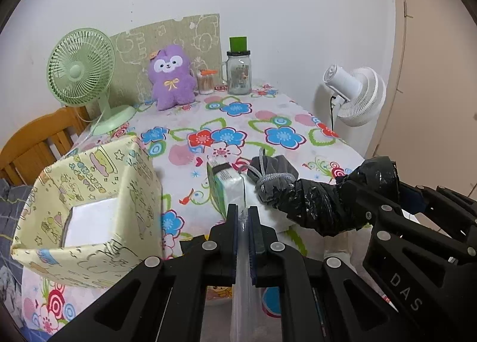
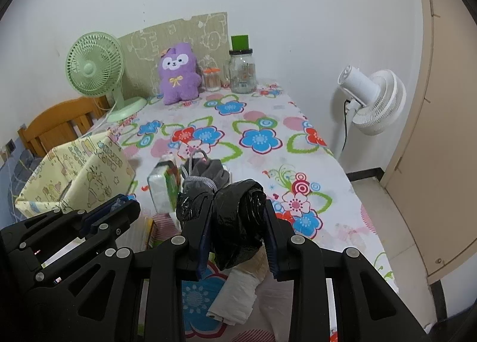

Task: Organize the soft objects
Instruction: 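Lift and carry the black cloth and clear tubes toward the fabric box with both tools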

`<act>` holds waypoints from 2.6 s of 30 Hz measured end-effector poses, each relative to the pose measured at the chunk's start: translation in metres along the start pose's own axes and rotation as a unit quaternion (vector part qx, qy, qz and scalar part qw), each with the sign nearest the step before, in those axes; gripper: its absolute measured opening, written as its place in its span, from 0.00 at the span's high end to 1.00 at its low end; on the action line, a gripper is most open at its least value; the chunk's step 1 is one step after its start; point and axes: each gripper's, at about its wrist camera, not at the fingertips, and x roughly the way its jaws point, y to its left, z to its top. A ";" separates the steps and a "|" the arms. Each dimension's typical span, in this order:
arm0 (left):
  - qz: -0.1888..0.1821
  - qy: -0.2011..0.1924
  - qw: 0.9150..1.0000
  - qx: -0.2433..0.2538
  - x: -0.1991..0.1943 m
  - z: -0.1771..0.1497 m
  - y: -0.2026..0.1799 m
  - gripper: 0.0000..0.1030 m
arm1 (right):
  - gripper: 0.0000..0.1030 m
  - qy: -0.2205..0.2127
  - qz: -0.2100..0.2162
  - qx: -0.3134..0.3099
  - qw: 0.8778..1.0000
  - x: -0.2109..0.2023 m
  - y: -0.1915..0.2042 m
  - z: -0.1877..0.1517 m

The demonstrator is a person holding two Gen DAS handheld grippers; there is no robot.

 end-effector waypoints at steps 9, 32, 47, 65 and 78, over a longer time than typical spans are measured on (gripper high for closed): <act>0.007 -0.013 1.000 0.003 -0.015 0.013 0.003 0.97 | 0.67 -0.015 0.003 -0.001 1.000 -0.014 0.005 0.013; 0.026 -0.065 0.997 -0.007 -0.057 0.049 0.020 0.97 | 0.67 -0.063 0.018 -0.016 0.998 -0.051 0.026 0.054; 0.041 -0.079 0.996 -0.017 -0.065 0.056 0.057 0.97 | 0.67 -0.072 0.034 -0.022 0.997 -0.051 0.061 0.069; 0.058 -0.069 0.995 -0.042 -0.049 0.057 0.119 0.97 | 0.67 -0.052 0.054 -0.040 0.996 -0.015 0.119 0.085; 0.068 -0.049 0.995 -0.049 -0.027 0.050 0.155 0.96 | 0.67 -0.036 0.059 -0.054 0.996 0.011 0.154 0.088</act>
